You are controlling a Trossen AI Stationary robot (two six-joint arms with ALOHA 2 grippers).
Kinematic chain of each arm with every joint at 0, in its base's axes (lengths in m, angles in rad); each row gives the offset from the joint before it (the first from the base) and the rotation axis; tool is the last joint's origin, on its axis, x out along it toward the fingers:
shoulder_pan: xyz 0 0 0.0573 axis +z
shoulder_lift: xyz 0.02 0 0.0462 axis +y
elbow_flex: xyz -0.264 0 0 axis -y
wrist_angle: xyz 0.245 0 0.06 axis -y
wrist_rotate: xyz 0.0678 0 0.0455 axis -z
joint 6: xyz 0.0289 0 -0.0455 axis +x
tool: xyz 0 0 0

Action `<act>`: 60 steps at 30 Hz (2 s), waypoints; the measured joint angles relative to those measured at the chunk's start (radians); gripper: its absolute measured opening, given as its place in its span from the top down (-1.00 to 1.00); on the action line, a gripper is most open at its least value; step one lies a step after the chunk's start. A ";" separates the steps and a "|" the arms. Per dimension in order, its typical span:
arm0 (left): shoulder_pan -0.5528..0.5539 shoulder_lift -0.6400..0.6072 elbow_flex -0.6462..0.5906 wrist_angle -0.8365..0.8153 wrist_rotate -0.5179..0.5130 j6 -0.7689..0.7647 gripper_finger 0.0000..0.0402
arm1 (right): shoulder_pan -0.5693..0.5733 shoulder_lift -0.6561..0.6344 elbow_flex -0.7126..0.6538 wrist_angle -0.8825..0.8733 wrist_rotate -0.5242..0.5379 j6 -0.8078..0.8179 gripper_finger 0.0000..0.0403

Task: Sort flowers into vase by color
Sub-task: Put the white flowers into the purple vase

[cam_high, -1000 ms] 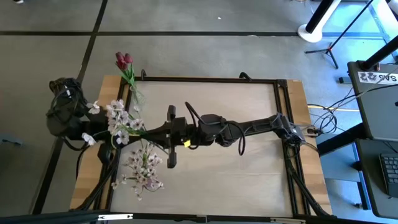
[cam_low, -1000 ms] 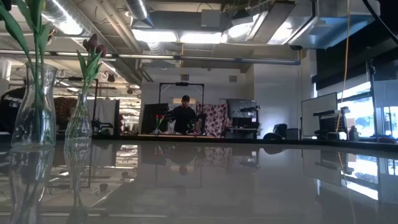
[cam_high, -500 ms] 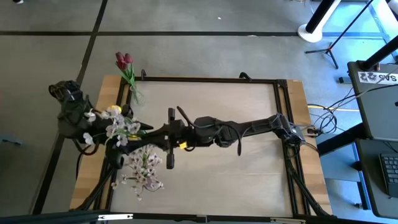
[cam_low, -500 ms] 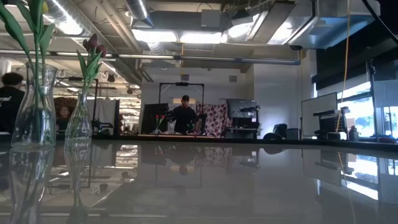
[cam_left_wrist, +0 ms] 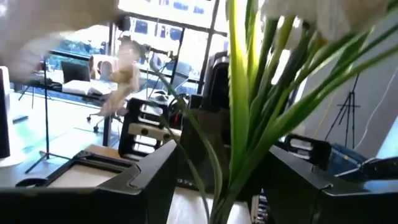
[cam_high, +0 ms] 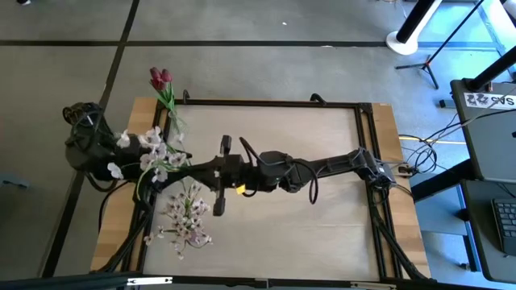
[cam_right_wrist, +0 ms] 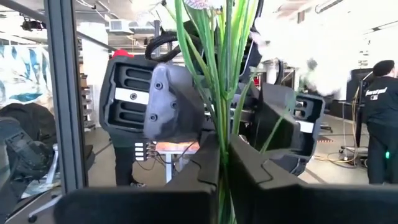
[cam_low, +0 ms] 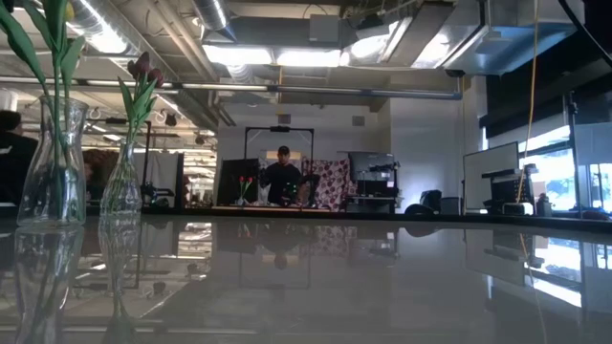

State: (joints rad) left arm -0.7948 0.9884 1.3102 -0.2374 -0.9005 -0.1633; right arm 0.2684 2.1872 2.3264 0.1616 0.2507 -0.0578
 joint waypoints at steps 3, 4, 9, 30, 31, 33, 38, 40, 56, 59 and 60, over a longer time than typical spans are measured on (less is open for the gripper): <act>0.001 0.006 0.000 0.034 0.000 0.015 -0.02 | 0.000 0.000 0.000 0.000 0.001 0.000 0.92; 0.004 0.007 0.000 0.038 0.001 0.015 0.01 | 0.000 0.000 0.000 -0.001 0.002 0.000 0.92; 0.011 0.009 0.000 0.070 0.003 0.016 0.39 | 0.000 0.000 0.000 0.000 0.008 0.000 0.85; -0.342 -0.213 0.000 -0.022 0.225 0.088 0.95 | 0.029 0.000 0.000 0.000 0.046 0.076 -0.24; -0.365 -0.228 0.000 -0.025 0.253 0.088 0.95 | 0.034 -0.001 0.000 -0.002 0.058 0.078 -0.24; -0.412 -0.255 0.000 -0.045 0.352 0.081 0.95 | 0.042 -0.001 0.000 -0.008 0.093 0.081 -0.22; -0.498 -0.289 0.001 -0.201 0.454 -0.035 0.95 | 0.074 -0.002 0.001 -0.050 0.202 0.095 -0.20; -0.518 -0.286 0.001 -0.272 0.443 -0.095 0.95 | 0.093 -0.002 0.001 -0.069 0.249 0.105 -0.20; -0.817 -0.217 -0.265 -0.310 -0.114 -0.314 0.95 | 0.212 -0.002 0.001 -0.090 0.530 0.053 -0.20; -0.913 -0.184 -0.275 -0.309 -0.325 -0.301 0.96 | 0.210 -0.002 0.001 -0.090 0.548 0.053 -0.20; -0.943 -0.172 -0.280 -0.305 -0.396 -0.299 0.96 | 0.210 -0.002 0.001 -0.090 0.553 0.053 -0.20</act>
State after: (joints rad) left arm -1.7374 0.8159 1.0298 -0.5423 -1.2969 -0.4619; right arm 0.4782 2.1853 2.3272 0.0711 0.8034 -0.0048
